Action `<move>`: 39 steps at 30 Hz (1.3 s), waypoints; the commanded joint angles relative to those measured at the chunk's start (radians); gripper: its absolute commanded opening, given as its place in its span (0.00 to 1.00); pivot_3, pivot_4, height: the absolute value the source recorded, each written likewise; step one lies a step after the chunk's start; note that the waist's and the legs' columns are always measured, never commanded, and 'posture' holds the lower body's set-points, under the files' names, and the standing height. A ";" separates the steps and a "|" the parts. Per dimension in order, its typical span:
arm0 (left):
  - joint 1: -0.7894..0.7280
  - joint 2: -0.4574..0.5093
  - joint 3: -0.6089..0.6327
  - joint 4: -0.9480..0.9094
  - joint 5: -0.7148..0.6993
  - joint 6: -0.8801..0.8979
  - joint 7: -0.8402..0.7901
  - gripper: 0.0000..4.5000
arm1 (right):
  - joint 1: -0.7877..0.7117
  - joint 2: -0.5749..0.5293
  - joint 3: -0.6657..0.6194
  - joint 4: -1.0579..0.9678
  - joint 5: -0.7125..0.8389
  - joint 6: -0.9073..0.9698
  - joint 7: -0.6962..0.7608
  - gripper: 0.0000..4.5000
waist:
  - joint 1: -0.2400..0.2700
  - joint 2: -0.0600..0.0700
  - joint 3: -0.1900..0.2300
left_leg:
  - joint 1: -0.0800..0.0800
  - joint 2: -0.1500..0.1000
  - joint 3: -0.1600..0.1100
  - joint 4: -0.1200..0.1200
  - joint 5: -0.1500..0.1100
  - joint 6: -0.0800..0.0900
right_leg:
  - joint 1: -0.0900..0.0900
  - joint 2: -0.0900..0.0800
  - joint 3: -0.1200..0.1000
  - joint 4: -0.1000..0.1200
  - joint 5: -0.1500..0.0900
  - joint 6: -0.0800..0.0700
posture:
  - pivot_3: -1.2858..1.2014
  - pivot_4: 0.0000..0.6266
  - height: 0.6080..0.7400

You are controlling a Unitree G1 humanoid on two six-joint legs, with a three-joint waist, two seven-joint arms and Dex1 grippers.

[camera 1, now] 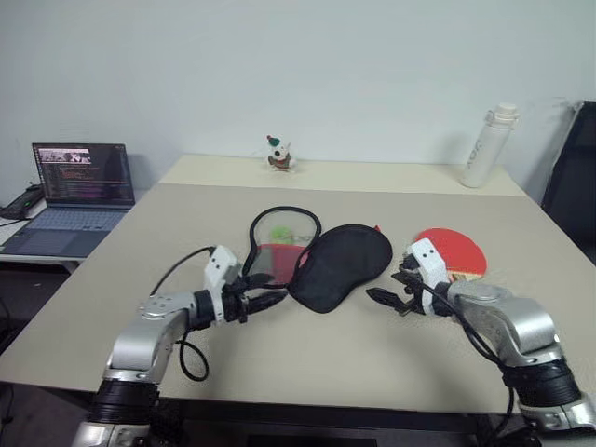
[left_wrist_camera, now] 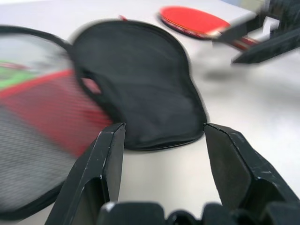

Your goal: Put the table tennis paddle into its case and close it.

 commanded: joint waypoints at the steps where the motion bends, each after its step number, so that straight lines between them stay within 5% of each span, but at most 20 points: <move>1: 0.020 0.035 0.059 -0.050 -0.029 -0.015 0.020 0.63 | -0.035 0.053 0.007 0.049 -0.026 0.003 -0.047 1.00 | 0.001 0.000 0.000 | 0.000 0.000 0.000 0.000 0.000 0.000 | 0.000 0.000 0.000 0.000 0.000 0.000 | 0.52 0.24 1.00; 18: 0.071 0.001 0.073 -0.130 -0.035 -0.026 0.166 0.63 | -0.123 0.313 -0.001 0.172 -0.048 -0.045 -0.136 1.00 | -0.005 0.000 0.000 | 0.000 0.000 0.001 -0.001 0.000 0.000 | -0.002 0.000 0.001 0.001 0.000 0.000 | 0.52 0.24 1.00; 21: 0.077 0.003 0.073 -0.135 -0.037 -0.028 0.164 0.64 | -0.126 0.331 -0.016 0.176 -0.048 -0.044 -0.153 0.87 | -0.005 0.000 0.000 | 0.000 0.001 0.001 -0.002 0.000 0.000 | -0.002 0.000 0.000 0.001 0.000 0.000 | 0.52 0.24 1.00; 32: 0.110 0.006 0.054 -0.119 -0.026 -0.086 0.137 0.64 | -0.165 0.336 -0.143 0.211 0.013 0.060 -0.175 0.02 | -0.005 0.000 0.000 | 0.000 0.001 0.001 -0.002 0.000 0.000 | -0.002 0.000 0.001 0.001 0.000 0.000 | 0.52 0.24 1.00; 39: 0.112 0.020 0.018 -0.113 -0.006 -0.177 0.088 0.64 | -0.222 0.194 -0.143 0.281 0.042 0.140 -0.071 0.01 | -0.004 0.000 0.000 | 0.000 0.000 0.001 -0.003 0.000 0.000 | -0.002 0.000 0.001 0.000 0.000 0.000 | 0.52 0.24 1.00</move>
